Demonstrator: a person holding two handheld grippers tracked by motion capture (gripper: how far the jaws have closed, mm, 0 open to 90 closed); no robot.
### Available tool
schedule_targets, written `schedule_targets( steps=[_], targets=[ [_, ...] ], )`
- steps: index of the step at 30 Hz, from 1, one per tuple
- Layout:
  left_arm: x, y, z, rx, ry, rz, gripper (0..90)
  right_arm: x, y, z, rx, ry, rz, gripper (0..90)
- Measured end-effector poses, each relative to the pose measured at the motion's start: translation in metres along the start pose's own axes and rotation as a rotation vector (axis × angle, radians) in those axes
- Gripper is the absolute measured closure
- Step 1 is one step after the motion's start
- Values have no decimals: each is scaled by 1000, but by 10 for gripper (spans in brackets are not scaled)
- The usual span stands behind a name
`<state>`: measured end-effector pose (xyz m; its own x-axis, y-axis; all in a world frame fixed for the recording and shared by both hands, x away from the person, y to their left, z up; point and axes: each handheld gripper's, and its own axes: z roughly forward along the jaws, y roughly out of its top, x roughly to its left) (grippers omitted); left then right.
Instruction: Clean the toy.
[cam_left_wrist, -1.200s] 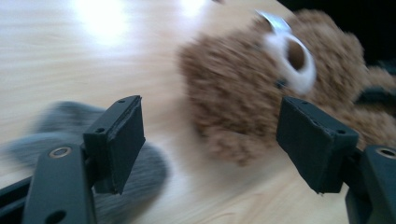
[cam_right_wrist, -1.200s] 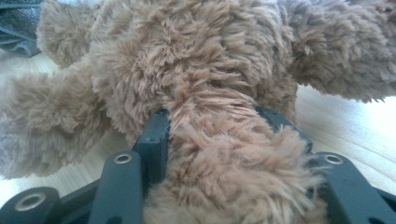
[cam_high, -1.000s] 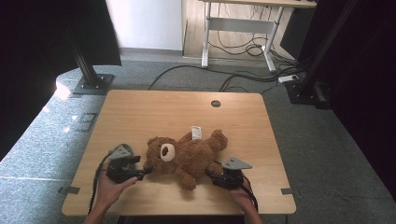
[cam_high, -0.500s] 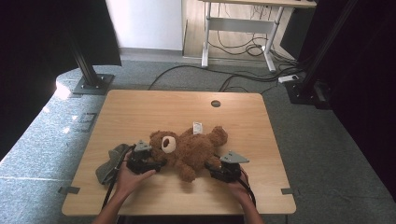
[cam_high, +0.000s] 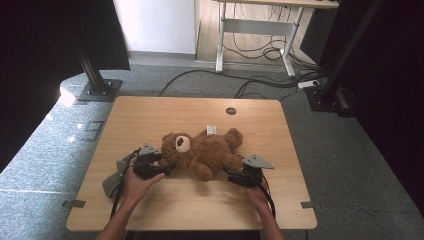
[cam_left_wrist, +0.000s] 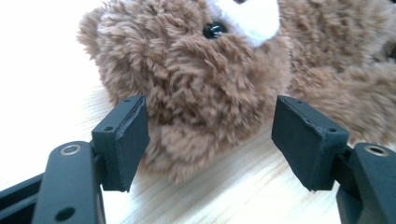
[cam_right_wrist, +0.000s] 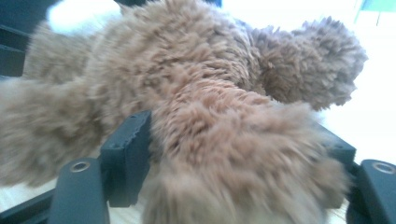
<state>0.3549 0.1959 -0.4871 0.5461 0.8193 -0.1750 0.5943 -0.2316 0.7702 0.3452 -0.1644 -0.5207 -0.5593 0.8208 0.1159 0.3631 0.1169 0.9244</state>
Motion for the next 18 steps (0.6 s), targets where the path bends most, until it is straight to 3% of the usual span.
schedule_targets(
  steps=[6, 18],
  targets=[
    [0, -4, -24, -41, -15, -1, 267, 2, 0, -17, -25, 7, -4, 247],
    [6, -30, -46, -36, -77, -63, 264, -3, -20, -60, 0, 29, 9, 247]
  ],
)
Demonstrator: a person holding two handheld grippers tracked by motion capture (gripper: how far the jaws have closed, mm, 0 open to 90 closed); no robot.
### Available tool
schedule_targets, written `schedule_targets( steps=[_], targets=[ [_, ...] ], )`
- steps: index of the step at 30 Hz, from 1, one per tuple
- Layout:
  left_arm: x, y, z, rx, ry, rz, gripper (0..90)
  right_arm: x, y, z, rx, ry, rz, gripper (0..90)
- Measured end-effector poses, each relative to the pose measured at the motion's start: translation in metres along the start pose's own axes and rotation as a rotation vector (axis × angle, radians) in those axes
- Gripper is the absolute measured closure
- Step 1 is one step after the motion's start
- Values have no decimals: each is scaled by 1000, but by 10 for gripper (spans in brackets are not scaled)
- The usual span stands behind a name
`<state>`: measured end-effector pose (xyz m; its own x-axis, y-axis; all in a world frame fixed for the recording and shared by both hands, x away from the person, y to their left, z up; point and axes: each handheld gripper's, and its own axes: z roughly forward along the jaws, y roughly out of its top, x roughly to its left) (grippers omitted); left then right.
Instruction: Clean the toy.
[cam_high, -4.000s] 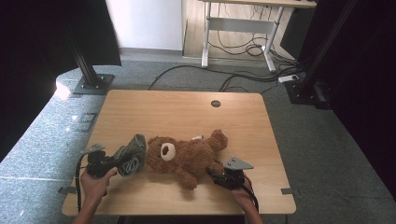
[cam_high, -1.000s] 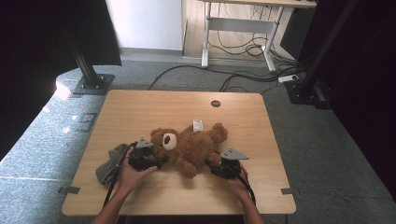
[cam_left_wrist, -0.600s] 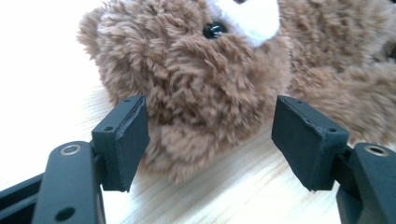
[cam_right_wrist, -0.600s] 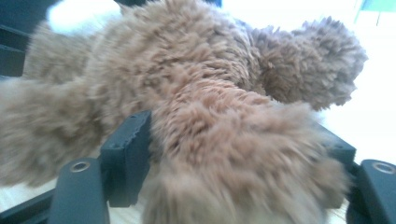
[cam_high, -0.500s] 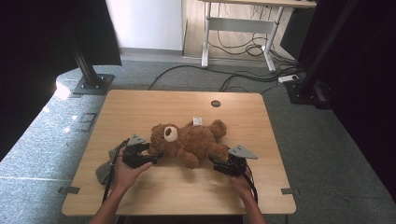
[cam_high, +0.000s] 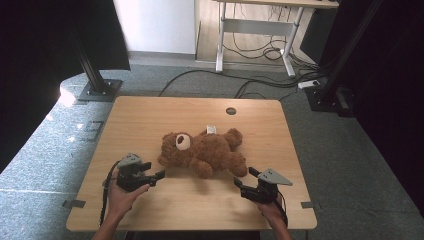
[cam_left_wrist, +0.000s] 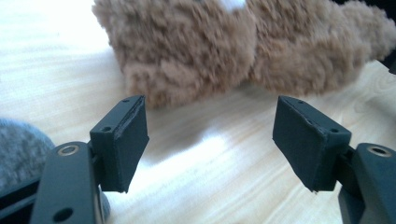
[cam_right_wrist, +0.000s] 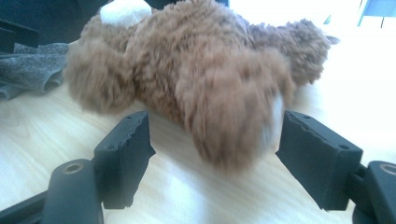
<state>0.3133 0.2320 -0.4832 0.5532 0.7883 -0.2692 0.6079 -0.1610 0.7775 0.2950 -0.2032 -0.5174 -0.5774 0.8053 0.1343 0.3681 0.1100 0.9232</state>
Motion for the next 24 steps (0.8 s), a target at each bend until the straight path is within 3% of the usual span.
schedule_targets(
  steps=[7, 14, 24],
  targets=[
    [-3, -17, -11, 13, -8, 0, 264, -4, -10, -12, 32, 11, -5, 249],
    [-2, -32, -21, 22, -21, -9, 264, -7, -13, -10, 63, 5, -5, 250],
    [0, -34, -18, 38, -22, -3, 265, -8, -14, -8, 69, 0, -9, 250]
  ],
)
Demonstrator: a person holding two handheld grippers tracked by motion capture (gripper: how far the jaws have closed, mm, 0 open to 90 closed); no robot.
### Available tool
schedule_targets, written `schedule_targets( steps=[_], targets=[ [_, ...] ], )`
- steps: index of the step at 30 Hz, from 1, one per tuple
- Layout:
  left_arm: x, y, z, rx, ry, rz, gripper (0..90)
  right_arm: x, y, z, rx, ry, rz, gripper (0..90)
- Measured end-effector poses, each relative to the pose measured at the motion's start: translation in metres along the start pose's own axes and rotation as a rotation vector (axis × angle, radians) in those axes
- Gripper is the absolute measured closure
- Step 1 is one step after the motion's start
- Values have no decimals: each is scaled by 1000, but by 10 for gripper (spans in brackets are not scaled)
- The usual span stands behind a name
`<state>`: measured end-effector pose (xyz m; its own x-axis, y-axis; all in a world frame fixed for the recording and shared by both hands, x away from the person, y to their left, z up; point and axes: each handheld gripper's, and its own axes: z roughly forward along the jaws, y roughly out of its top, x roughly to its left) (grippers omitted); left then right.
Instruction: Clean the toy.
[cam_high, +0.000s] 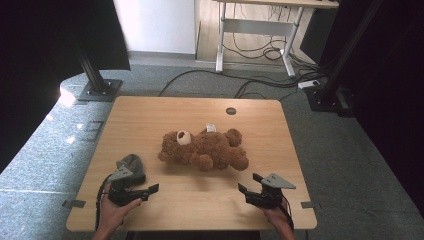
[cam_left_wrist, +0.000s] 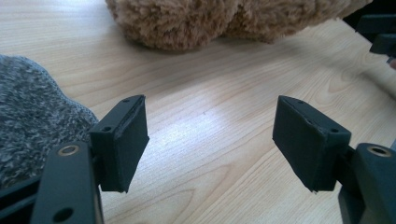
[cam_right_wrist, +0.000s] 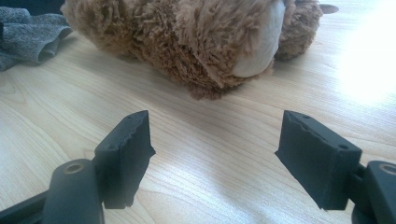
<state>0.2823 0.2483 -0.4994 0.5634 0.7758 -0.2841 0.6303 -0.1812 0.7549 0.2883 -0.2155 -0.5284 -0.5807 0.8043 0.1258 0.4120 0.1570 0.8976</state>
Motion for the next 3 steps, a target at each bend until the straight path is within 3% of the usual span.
schedule_targets(
  steps=[3],
  targets=[
    [1, -1, 2, 5, 1, -3, 265, 0, 0, 1, 10, -4, -7, 250]
  ],
)
